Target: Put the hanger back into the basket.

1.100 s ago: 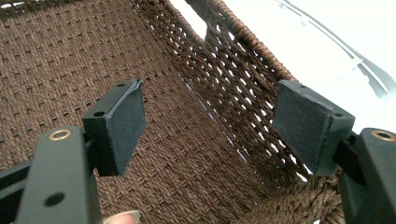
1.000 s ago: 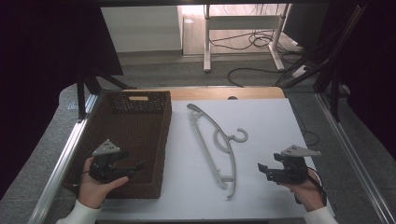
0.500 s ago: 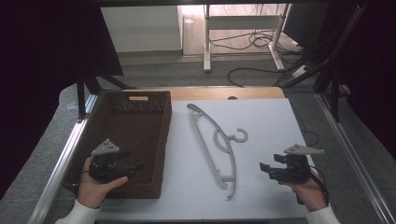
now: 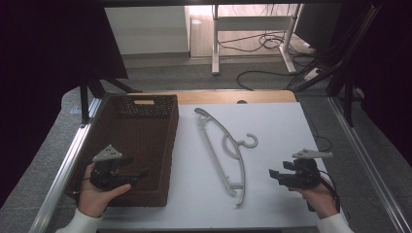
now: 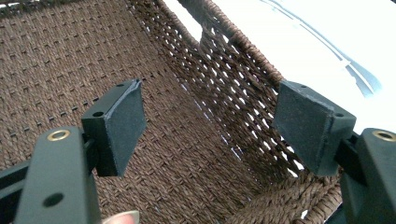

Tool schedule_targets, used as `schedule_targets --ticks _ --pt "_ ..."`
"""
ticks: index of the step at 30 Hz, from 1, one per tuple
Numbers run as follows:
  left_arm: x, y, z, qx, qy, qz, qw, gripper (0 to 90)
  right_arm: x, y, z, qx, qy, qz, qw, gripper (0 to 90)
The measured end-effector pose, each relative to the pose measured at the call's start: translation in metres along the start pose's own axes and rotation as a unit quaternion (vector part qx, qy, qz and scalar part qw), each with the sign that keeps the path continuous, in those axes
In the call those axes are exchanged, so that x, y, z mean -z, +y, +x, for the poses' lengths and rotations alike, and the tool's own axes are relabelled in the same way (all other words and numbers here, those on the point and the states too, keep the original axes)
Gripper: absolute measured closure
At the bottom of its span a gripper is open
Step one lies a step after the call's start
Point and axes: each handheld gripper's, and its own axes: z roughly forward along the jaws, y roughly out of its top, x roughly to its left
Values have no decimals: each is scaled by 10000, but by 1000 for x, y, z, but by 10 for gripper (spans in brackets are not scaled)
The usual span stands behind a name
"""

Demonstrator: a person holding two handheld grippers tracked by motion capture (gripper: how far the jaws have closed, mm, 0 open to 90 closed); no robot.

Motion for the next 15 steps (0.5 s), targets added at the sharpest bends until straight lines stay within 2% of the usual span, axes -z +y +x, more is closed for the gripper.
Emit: schedule_targets --ticks 3,7,13,15 --pt "0 0 0 5 4 -2 10000 249 -3 3 1 15 -53 52 10000 336" --pt "-1 0 -1 -6 -16 39 10000 247 -9 11 4 151 -90 130 9998 353" --pt "2 1 -1 -21 1 22 10000 247 -21 26 8 274 -1 212 9994 373" --pt "3 1 -1 -26 10 -2 10000 248 -30 35 10 319 36 296 9990 375"
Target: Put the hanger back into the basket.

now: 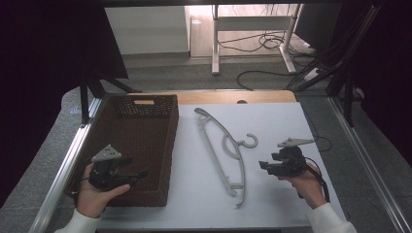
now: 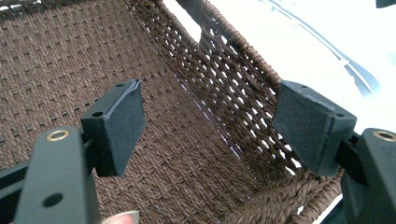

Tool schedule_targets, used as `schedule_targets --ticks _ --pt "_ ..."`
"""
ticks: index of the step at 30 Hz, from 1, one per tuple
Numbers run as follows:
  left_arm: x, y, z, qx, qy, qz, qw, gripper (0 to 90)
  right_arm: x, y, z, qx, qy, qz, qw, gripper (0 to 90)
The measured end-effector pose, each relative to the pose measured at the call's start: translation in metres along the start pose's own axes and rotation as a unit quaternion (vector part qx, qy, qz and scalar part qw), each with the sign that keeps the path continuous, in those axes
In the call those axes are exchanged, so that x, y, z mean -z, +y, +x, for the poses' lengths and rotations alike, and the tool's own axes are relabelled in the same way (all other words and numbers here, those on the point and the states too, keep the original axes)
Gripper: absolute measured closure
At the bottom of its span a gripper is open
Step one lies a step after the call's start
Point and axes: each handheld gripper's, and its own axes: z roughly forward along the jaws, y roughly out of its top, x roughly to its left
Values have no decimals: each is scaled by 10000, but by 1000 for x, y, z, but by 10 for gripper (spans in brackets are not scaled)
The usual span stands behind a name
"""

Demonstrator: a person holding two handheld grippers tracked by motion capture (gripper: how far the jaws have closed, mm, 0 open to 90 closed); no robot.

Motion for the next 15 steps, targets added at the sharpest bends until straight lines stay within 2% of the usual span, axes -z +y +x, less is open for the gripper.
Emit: schedule_targets --ticks 1,6,13,15 --pt "0 0 0 -9 4 -2 10000 248 0 0 0 0 0 0 10000 375" --pt "0 0 -4 -34 -2 21 10000 248 -15 22 2 81 20 145 9999 385" --pt "-1 -2 -5 -52 -22 34 10000 248 -33 31 8 167 -49 322 9993 391" --pt "-1 -2 -5 -77 -41 45 10000 248 -39 34 9 124 -80 363 9992 390"
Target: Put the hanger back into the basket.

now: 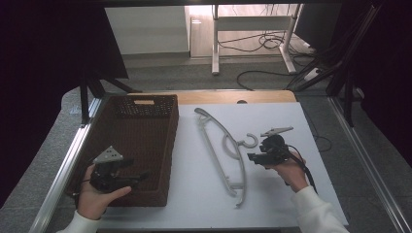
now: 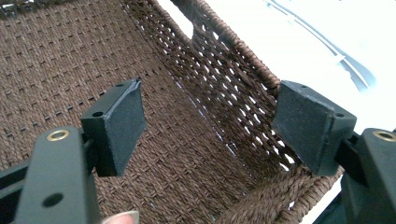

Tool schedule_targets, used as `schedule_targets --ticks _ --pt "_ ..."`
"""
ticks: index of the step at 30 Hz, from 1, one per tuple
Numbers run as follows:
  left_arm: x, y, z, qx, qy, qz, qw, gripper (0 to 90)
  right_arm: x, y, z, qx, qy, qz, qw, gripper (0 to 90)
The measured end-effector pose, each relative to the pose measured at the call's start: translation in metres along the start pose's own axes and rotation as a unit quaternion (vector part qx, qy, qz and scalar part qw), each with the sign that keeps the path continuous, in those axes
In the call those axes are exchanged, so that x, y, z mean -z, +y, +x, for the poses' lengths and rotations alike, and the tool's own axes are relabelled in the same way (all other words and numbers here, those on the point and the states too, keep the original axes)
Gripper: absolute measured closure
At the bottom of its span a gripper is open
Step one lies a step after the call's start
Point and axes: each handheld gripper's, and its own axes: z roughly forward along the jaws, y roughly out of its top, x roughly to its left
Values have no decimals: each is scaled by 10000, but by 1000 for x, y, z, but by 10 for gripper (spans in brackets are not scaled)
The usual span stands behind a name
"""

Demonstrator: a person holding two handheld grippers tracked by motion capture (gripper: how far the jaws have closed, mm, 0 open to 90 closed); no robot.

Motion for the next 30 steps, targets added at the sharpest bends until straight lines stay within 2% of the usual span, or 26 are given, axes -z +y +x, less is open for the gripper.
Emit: schedule_targets --ticks 7,13,23,30 --pt "-1 0 -1 -19 -10 9 10000 248 -20 11 0 -12 -21 162 9999 404" --pt "-1 0 1 -5 -16 11 10000 248 -28 14 3 33 95 231 9997 422" --pt "0 0 0 -25 -15 -3 10000 244 -42 23 2 -116 124 386 9991 449" --pt "-1 0 1 -18 -11 13 10000 245 -57 31 6 -98 -14 581 9983 472"
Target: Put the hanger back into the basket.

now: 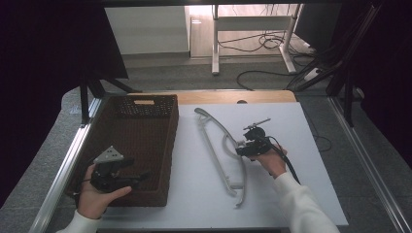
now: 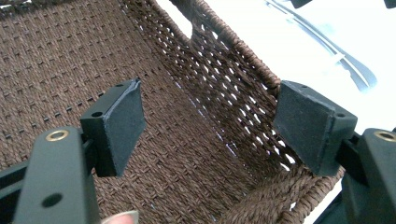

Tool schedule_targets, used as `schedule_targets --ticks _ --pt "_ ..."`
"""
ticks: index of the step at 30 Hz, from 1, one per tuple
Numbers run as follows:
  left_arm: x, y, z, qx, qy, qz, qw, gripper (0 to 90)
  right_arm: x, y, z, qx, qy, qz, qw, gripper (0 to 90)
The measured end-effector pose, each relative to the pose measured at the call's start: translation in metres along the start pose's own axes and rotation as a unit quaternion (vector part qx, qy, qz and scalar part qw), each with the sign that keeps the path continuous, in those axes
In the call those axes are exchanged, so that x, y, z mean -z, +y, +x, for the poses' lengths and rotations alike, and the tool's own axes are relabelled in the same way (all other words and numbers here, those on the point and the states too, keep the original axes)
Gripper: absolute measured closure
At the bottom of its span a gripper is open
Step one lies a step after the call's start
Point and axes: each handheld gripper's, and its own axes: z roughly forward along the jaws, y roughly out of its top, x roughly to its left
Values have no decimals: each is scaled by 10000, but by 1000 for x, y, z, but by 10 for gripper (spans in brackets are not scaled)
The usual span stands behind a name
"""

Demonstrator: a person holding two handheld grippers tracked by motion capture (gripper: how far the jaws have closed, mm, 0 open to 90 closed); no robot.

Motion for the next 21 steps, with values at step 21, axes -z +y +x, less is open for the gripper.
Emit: schedule_targets --ticks 21 --pt "0 -1 2 16 -22 3 10000 240 -29 19 17 28 -619 798 9949 689"
